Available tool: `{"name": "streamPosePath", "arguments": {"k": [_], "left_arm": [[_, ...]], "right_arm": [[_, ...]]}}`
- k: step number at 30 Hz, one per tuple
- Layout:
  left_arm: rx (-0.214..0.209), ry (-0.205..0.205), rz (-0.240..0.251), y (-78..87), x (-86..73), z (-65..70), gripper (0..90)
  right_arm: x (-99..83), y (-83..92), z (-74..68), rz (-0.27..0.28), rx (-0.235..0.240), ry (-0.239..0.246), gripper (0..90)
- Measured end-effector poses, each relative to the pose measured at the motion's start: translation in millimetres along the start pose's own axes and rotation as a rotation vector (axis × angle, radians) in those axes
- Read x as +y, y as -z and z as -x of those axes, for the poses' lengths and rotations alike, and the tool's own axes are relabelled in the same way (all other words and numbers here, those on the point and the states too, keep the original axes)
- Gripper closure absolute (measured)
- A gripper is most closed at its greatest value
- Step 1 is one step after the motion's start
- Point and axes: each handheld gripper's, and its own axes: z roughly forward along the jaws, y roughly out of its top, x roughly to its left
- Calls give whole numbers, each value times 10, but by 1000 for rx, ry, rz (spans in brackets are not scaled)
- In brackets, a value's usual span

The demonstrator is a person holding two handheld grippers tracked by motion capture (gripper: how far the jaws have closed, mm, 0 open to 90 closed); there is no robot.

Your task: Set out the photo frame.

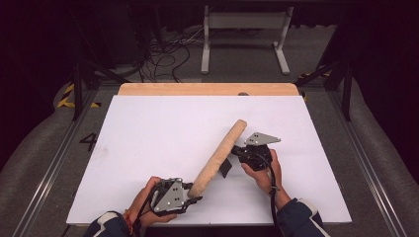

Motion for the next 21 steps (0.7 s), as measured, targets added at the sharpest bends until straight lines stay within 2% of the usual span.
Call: {"name": "streamPosePath", "arguments": {"k": [1,4,12,15,21], "left_arm": [[-6,3,3,-15,8,7,624],[-10,-7,2,-36,26,9,619],[-24,-14,10,-96,60,-7,609],[-27,-9,18,-115,61,-20,605],[-23,-3,18,-159,91,-17,591]], "right_arm": [[17,-9,-18,-4,15,10,894],[49,-15,-36,-9,20,35,892],[110,-51,-68,-21,31,54,883],[111,-37,-63,-19,52,42,888],[142,-50,-109,-38,44,56,895]]}}
